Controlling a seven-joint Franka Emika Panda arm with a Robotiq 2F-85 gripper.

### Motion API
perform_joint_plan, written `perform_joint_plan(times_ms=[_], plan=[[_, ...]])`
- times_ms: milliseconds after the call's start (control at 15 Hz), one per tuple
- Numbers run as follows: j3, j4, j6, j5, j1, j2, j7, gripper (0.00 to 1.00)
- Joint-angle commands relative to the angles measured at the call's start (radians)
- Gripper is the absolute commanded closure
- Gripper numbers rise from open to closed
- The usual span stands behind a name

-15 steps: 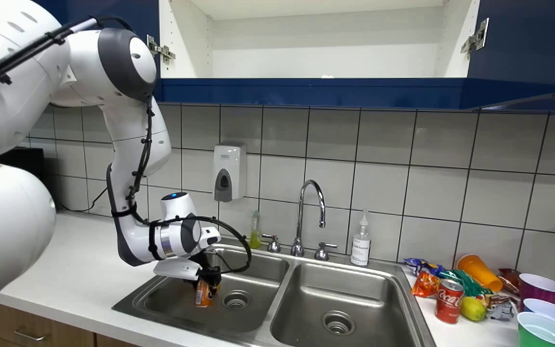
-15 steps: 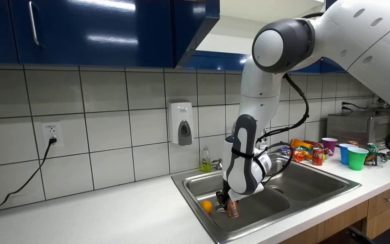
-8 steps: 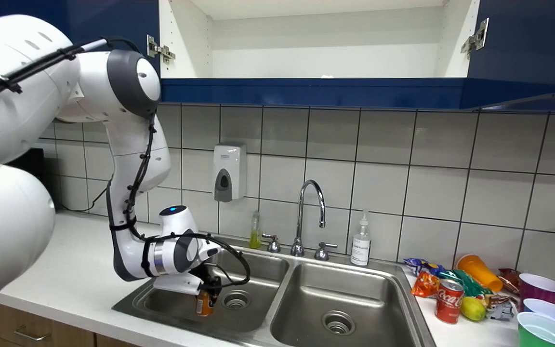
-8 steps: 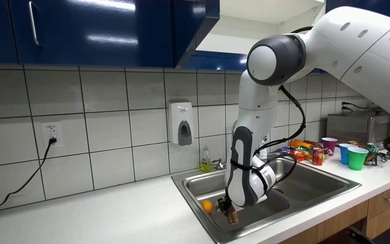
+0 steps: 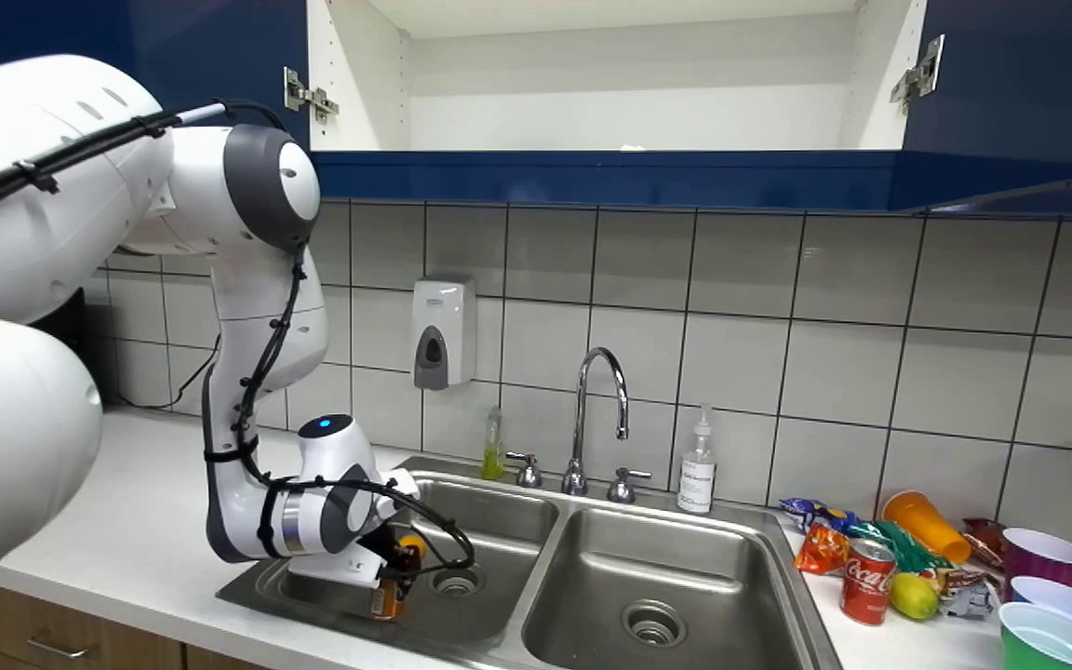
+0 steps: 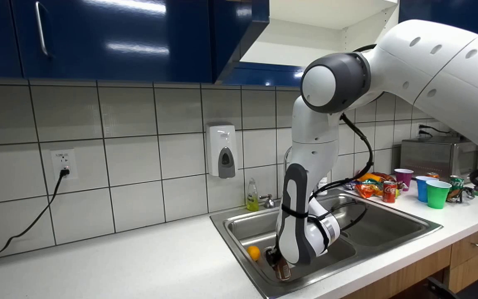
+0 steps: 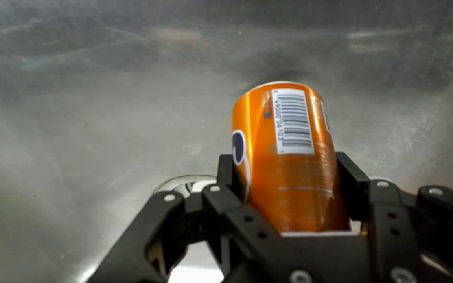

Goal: Put the orange can in the sink on the left.

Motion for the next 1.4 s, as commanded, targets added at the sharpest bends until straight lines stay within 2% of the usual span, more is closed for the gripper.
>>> perform_joint_plan(times_ms=[0,867,933,1000,1067,1133,1200,1333], plan=[[0.042,0.04,-0.002,0.03,-0.044,0.0,-0.067,0.62],[0.08,0.085,-0.003,0.022,-0.087,0.039,-0.086,0.62],[0.077,0.085,-0.003,0.022,-0.085,0.044,-0.089,0.33],[0.076,0.085,-0.003,0.022,-0.085,0.05,-0.09,0.15],[0.076,0.087,-0.003,0.02,-0.086,0.054,-0.092,0.08],[0.078,0.087,-0.003,0.02,-0.089,0.055,-0.093,0.07],[0.08,0.088,-0.003,0.02,-0.091,0.057,-0.094,0.02],[0.08,0.09,-0.003,0.018,-0.093,0.06,-0.099,0.0]])
